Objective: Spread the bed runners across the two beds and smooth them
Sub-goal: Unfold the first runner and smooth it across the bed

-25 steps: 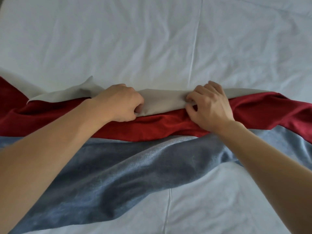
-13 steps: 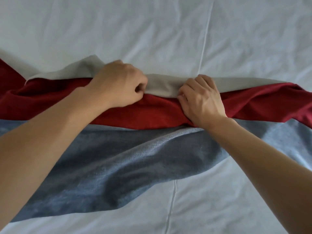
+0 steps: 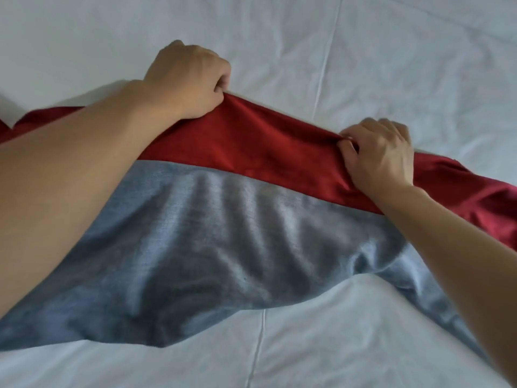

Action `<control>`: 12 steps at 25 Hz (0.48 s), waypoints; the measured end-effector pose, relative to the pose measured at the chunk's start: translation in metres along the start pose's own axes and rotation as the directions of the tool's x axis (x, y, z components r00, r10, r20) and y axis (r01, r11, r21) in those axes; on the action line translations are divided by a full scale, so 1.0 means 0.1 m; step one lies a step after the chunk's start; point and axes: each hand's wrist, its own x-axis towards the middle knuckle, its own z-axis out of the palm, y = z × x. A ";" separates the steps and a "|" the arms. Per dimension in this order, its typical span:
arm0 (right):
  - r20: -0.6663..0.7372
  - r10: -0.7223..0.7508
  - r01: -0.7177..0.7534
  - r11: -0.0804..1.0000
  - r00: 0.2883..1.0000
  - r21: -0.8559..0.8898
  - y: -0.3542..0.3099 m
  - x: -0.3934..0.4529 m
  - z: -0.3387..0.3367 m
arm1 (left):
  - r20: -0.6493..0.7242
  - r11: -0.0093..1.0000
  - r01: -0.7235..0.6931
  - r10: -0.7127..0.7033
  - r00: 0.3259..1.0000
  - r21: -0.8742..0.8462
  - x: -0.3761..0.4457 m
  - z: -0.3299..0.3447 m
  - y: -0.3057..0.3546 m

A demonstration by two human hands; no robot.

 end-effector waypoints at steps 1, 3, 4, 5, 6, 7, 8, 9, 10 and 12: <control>-0.008 0.029 -0.029 0.999 1.000 0.015 -0.02 0.06 0.03 | -0.005 1.000 0.007 -0.007 1.000 -0.013 0.03 0.05 0.08; -0.008 0.032 -0.031 0.999 0.999 0.042 -0.09 0.11 0.09 | -0.036 0.999 -0.017 0.016 0.999 -0.028 0.02 0.14 0.31; -0.007 0.012 -0.012 0.999 1.000 0.049 -0.12 0.10 0.12 | -0.047 0.999 -0.044 0.043 0.998 -0.015 0.00 0.20 0.42; -0.012 -0.009 0.010 0.999 1.000 0.047 -0.14 0.09 0.16 | -0.052 0.998 -0.068 0.068 0.996 0.006 -0.03 0.24 0.50; -0.019 -0.021 0.022 0.999 1.000 0.039 -0.15 0.10 0.18 | -0.053 0.997 -0.074 0.075 0.996 0.028 -0.03 0.28 0.55; -0.024 -0.023 0.023 0.999 0.999 0.022 -0.14 0.13 0.20 | -0.057 0.998 -0.056 0.058 0.997 0.043 0.00 0.31 0.55; -0.022 -0.013 0.013 1.000 1.000 0.001 -0.11 0.21 0.22 | -0.058 0.999 -0.025 0.028 0.998 0.047 0.07 0.32 0.53; -0.016 0.007 -0.007 1.000 1.000 -0.016 -0.09 0.32 0.25 | -0.052 0.999 0.008 -0.006 0.999 0.047 0.17 0.33 0.50; 0.006 0.039 -0.039 0.999 0.999 -0.028 -0.08 0.43 0.27 | -0.048 0.998 0.037 -0.034 0.998 0.053 0.26 0.34 0.48; 0.081 0.116 -0.111 0.992 0.990 -0.062 -0.09 0.55 0.32 | -0.059 0.993 0.086 -0.082 0.995 0.081 0.35 0.40 0.51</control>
